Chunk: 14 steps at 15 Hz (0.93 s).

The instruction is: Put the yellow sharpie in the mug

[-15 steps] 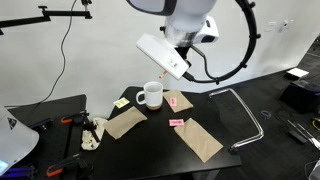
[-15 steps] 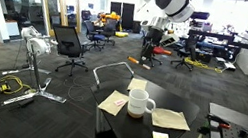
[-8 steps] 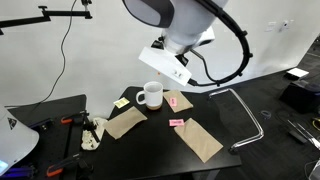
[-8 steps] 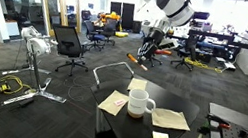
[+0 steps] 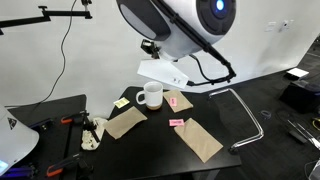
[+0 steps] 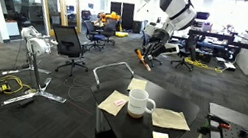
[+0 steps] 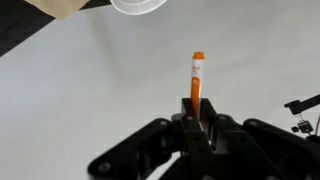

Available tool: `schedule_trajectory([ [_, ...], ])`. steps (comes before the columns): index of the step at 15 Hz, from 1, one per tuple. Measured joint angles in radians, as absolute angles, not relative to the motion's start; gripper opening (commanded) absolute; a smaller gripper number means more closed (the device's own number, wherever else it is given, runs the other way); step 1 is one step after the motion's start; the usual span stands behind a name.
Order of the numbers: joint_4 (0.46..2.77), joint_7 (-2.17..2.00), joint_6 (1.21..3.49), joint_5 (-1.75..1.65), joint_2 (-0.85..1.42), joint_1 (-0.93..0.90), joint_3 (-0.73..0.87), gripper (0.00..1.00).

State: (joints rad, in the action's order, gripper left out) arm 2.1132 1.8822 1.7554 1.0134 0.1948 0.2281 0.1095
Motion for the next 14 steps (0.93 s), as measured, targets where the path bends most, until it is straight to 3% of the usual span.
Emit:
schedule_trajectory([
  [4,2.113,1.922,1.719,1.017,0.207,0.232,0.116,0.11],
  [5,2.113,1.922,1.719,1.017,0.207,0.232,0.116,0.03],
  [14,2.124,2.131,1.719,1.076,0.226,0.231,0.117,0.03],
])
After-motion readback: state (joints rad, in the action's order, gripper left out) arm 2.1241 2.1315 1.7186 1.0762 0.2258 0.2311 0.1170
